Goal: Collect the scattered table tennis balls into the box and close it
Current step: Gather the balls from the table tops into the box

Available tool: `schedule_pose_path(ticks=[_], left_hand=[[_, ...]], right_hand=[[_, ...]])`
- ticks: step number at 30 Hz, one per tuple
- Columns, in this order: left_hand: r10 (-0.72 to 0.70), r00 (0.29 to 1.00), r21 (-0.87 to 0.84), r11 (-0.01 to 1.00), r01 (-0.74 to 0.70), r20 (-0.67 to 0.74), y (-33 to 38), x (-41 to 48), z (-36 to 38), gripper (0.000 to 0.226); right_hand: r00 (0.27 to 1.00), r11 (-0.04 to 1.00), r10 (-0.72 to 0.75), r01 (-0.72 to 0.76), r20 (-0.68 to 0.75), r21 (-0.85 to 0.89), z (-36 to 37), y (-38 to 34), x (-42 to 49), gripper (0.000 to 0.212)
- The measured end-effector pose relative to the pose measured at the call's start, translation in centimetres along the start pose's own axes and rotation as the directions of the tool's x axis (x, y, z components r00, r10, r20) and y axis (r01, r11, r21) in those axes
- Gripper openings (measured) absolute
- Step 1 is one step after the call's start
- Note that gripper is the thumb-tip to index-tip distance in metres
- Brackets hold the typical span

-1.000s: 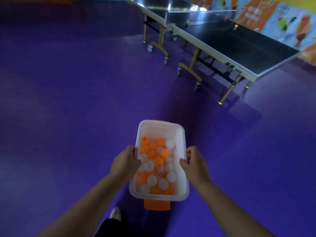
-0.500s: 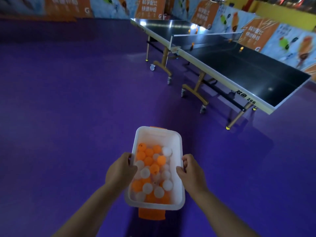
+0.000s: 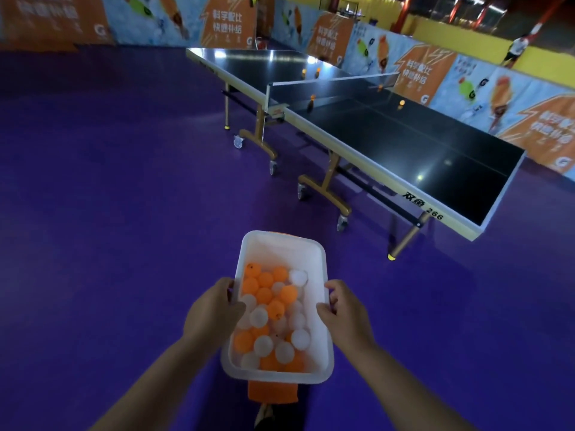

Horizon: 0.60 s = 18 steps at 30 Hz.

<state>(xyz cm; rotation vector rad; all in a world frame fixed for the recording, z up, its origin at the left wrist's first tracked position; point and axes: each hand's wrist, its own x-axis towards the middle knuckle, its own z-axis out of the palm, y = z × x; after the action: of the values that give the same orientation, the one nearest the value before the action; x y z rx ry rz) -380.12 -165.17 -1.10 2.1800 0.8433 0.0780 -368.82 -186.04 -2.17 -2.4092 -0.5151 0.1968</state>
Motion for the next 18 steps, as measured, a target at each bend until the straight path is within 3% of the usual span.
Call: schedule_pose_path(ticks=[11, 18], left_hand=[[-0.123, 0.988, -0.019, 0.992, 0.122, -0.093, 7.3, 19.7, 0.6, 0.017], [-0.106, 0.988, 0.014, 0.994, 0.108, -0.109, 10.4, 33.5, 0.1, 0.018]], right_hand=[[0.985, 0.995, -0.1, 0.097, 0.14, 0.031, -0.6, 0.0, 25.1, 0.031], [0.981, 0.994, -0.109, 0.103, 0.158, 0.046, 0.8, -0.5, 39.1, 0.033]])
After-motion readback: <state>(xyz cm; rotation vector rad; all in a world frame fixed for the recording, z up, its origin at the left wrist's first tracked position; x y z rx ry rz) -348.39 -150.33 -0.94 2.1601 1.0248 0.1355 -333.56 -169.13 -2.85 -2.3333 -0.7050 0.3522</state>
